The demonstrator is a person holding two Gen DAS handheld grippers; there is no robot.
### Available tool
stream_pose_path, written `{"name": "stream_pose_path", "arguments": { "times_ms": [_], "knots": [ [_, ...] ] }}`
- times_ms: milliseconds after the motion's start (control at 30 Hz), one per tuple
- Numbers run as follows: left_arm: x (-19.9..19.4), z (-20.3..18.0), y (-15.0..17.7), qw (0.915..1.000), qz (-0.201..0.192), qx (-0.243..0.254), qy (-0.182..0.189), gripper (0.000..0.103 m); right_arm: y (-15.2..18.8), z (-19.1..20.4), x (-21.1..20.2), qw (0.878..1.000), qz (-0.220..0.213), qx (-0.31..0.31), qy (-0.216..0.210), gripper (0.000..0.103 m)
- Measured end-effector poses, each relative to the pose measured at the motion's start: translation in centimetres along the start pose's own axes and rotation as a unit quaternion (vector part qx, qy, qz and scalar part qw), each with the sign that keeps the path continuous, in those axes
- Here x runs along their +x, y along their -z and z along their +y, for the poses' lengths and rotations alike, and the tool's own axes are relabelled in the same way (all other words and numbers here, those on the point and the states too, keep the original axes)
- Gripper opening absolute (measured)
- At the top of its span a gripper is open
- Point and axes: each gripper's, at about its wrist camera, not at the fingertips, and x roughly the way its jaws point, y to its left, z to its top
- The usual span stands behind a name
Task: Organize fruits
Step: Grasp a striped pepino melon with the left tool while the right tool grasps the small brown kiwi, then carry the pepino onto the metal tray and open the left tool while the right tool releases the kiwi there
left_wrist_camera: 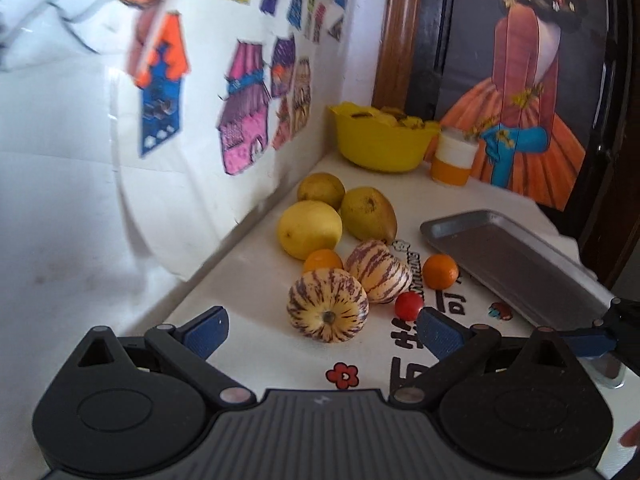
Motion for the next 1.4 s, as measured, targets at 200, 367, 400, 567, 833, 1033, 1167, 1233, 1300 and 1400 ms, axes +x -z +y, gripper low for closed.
{"name": "stream_pose_path", "arguments": {
  "times_ms": [200,367,400,567,833,1033,1167,1233,1300,1400],
  "knots": [
    [2.3,0.3,0.1,0.9997,0.020,0.001,0.012,0.090,0.2,-0.9,0.9,1.000,0.012,0.019,-0.013,0.058],
    [3.2,0.3,-0.1,0.9994,0.029,0.003,0.016,0.080,0.4,-1.1,1.5,0.999,0.022,0.029,-0.022,0.050],
    [3.3,0.3,-0.2,0.9994,0.031,0.002,0.018,0.077,0.4,-1.1,1.7,0.999,0.024,0.030,-0.022,0.049],
    [3.8,0.3,-0.5,0.9992,0.034,-0.004,0.020,0.064,0.4,-1.2,2.0,0.999,0.024,0.038,-0.022,0.042],
    [3.9,0.4,-0.6,0.9991,0.036,-0.016,0.014,0.057,0.5,-1.4,1.9,0.998,0.013,0.053,-0.034,0.031],
    [2.8,-0.6,0.1,0.9991,0.041,-0.008,0.010,0.057,1.0,-2.0,0.7,0.997,0.002,0.073,-0.040,0.031],
    [2.0,-1.6,0.3,0.9987,0.048,-0.009,0.015,0.057,1.4,-3.3,-1.4,0.995,-0.017,0.090,-0.028,0.031],
    [1.8,-2.1,0.2,0.9984,0.050,-0.014,0.022,0.057,1.4,-4.3,-2.6,0.995,-0.030,0.099,-0.016,0.031],
    [1.6,-2.8,-0.1,0.9981,0.050,-0.017,0.031,0.057,1.4,-5.5,-3.9,0.993,-0.043,0.107,-0.002,0.031],
    [1.6,-4.2,-0.6,0.9980,0.046,-0.017,0.039,0.057,1.5,-8.1,-5.8,0.989,-0.068,0.128,0.027,0.031]
  ]
}}
